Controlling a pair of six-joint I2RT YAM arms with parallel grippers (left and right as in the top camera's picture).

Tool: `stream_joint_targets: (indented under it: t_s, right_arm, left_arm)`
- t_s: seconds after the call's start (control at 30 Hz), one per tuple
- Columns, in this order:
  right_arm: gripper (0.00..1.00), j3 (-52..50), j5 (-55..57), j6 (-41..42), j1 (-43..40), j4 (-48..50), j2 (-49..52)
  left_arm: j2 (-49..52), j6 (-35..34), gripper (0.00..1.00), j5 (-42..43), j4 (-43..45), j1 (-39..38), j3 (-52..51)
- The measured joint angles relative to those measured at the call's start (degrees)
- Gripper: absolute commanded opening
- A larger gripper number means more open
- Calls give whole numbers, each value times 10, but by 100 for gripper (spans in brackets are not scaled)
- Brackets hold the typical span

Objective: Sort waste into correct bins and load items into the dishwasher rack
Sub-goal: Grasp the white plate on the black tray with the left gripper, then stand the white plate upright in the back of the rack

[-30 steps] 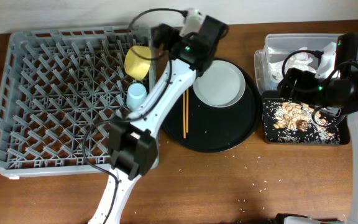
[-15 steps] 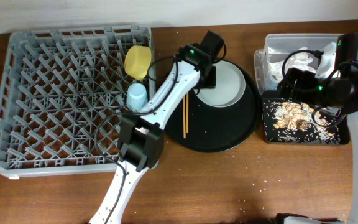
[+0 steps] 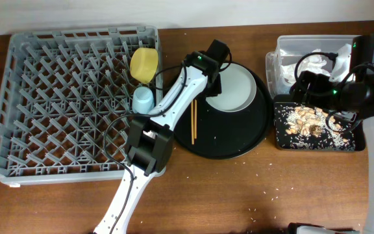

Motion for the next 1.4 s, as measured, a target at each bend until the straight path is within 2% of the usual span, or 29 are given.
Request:
stream_joint_targets:
  t_s: [0.1,0.27,0.53,0.7,0.8,0.93,1.0,1.07,1.13,1.23,1.4]
  right_arm:
    - [99,0,0,0,0,0,0]
    - [99,0,0,0,0,0,0]
    - [99,0,0,0,0,0,0]
    - [98,0,0,0,0,0,0]
    - [98,0,0,0,0,0,0]
    - [98,0,0,0,0,0,0]
    - [98,0,0,0,0,0,0]
    - [98,0,0,0,0,0,0]
    - [99,0,0,0,0,0,0]
    - [98,0,0,0,0,0,0]
    - [98,0,0,0,0,0,0]
  left_arm:
    - [0,0,26,0,0,0,0]
    - [0,1,1,-2,0,0,0]
    - [0,3,1,-1,-2,0,10]
    - [-7,65,1,-3,-26,1,70]
    - [-53,105,1,-35,-64,5,82]
    - [-195,167,1,-113,-158,36,89]
    - [-255,190,1,-174,-183,49,97]
    - [-290,229,1,-278,-191,61,100]
    - [-292,261,1,-404,-185,88,101]
    - [-273,278,1,-526,-165,136,100]
    - [-234,286,0,-580,-107,195,100]
